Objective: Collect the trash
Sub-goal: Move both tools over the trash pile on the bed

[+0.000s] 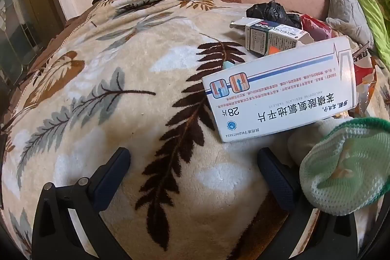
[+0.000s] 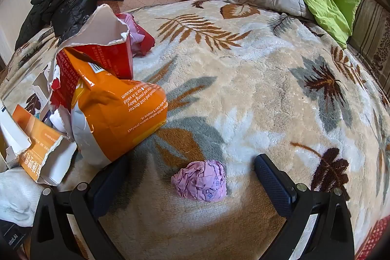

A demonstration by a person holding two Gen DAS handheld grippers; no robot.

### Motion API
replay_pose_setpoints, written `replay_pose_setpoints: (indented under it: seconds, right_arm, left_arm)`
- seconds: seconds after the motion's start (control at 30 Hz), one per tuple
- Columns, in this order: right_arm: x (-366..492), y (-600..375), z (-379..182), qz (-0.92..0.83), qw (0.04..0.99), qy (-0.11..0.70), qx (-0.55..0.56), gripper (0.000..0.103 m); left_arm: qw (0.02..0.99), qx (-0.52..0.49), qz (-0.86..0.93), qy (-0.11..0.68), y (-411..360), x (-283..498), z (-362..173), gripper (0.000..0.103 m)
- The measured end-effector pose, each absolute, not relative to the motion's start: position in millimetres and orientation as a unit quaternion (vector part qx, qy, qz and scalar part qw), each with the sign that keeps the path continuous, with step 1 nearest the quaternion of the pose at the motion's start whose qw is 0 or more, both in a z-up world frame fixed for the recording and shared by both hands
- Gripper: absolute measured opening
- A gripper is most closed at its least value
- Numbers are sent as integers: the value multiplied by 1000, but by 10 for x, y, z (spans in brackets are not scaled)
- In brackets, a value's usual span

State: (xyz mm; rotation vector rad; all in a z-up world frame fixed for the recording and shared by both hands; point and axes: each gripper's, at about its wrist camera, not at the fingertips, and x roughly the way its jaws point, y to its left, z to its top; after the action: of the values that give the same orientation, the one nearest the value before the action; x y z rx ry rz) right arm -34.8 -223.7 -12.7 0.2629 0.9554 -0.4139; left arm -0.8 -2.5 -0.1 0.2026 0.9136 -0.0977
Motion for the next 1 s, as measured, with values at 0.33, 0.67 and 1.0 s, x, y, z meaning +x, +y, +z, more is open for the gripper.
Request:
replay_pose_setpoints:
  seconds: [0.33, 0.67, 1.0]
  right_arm:
    - [-431, -2310, -55, -142, 852, 490, 118, 103]
    - [-1556, -2323, 628, -170, 895, 381, 155, 97]
    - [-2735, -1895, 1192, -174, 949, 250, 83, 96]
  left_arm:
    - [897, 61, -75, 431, 67, -172, 204, 103]
    - [950, 29, -65, 304, 257, -1016, 886, 103]
    - [978, 75, -95, 173, 327, -2174, 1134, 103]
